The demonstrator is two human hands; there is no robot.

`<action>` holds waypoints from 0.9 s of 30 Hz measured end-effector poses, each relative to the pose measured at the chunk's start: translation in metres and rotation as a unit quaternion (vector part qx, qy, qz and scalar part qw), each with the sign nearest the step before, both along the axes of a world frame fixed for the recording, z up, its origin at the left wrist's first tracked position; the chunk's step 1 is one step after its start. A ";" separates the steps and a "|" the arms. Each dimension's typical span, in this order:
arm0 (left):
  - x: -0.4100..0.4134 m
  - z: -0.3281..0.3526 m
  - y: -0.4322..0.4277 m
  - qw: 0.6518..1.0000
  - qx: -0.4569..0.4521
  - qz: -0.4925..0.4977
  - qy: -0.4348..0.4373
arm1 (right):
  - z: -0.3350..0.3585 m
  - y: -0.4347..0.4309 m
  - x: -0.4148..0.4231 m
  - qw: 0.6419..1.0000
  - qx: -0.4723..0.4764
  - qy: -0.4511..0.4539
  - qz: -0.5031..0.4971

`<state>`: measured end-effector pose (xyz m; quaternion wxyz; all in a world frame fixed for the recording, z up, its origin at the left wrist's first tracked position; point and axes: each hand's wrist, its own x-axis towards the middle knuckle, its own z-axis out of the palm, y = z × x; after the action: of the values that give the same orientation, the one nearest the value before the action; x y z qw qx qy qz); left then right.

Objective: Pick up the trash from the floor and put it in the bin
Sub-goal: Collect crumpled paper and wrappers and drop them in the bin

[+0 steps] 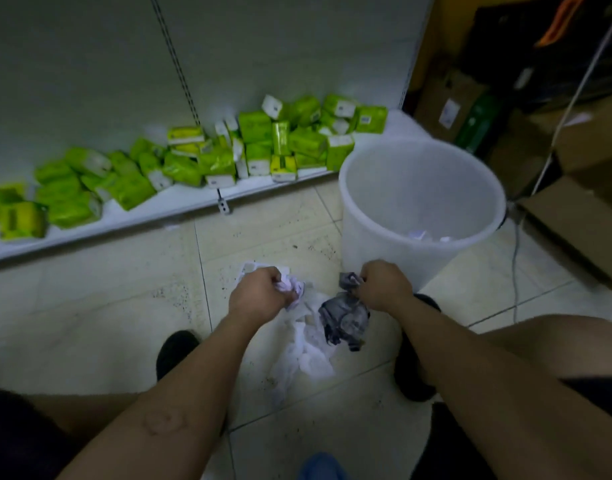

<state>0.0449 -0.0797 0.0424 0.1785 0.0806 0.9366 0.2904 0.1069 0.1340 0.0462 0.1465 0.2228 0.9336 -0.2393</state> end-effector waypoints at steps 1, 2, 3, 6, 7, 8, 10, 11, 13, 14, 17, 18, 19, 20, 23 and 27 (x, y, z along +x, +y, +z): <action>0.001 0.011 0.004 1.000 0.010 0.000 0.013 | 0.013 0.007 -0.001 1.000 0.019 0.010 0.012; 0.001 0.021 0.008 1.000 0.018 -0.002 0.025 | 0.026 0.014 -0.003 0.999 0.040 0.021 0.023; 0.001 0.032 0.012 0.999 0.023 -0.006 0.038 | 0.038 0.021 -0.005 0.997 0.062 0.032 0.030; -0.002 0.058 0.026 0.996 0.026 -0.014 0.081 | 0.072 0.042 -0.011 0.991 0.100 0.079 0.034; -0.003 0.065 0.031 0.995 0.027 -0.016 0.097 | 0.082 0.049 -0.014 0.990 0.099 0.098 0.028; -0.005 0.072 0.038 0.993 0.026 -0.019 0.117 | 0.091 0.057 -0.017 0.988 0.095 0.121 0.016; -0.005 0.084 0.054 0.988 0.018 -0.033 0.151 | 0.103 0.072 -0.023 0.983 0.085 0.164 -0.014; -0.005 0.088 0.064 0.986 0.014 -0.039 0.163 | 0.106 0.079 -0.025 0.980 0.082 0.181 -0.032; -0.005 0.092 0.083 0.984 0.019 -0.038 0.173 | 0.104 0.094 -0.027 0.975 0.064 0.199 -0.073; -0.006 0.093 0.091 0.984 0.026 -0.030 0.171 | 0.101 0.101 -0.028 0.974 0.044 0.201 -0.099; -0.012 0.096 0.118 0.985 0.018 -0.028 0.170 | 0.097 0.120 -0.037 0.964 -0.017 0.211 -0.158; -0.014 0.096 0.127 0.985 0.012 -0.033 0.171 | 0.098 0.126 -0.041 0.960 -0.025 0.223 -0.169; -0.018 0.097 0.135 0.984 0.012 -0.036 0.172 | 0.099 0.134 -0.045 0.953 -0.028 0.240 -0.181; -0.021 0.098 0.144 0.984 0.016 -0.035 0.174 | 0.100 0.142 -0.047 0.945 -0.027 0.262 -0.194; -0.034 0.097 0.170 0.984 0.046 -0.029 0.169 | 0.096 0.169 -0.046 0.914 -0.027 0.323 -0.244; -0.055 0.090 0.207 0.984 0.069 -0.029 0.164 | 0.080 0.195 -0.038 0.936 -0.113 0.235 -0.235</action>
<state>-0.0101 0.1278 0.1325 0.0250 0.1660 0.9281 0.3322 0.0693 0.3290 0.1261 -0.1132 0.3550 0.8291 -0.4168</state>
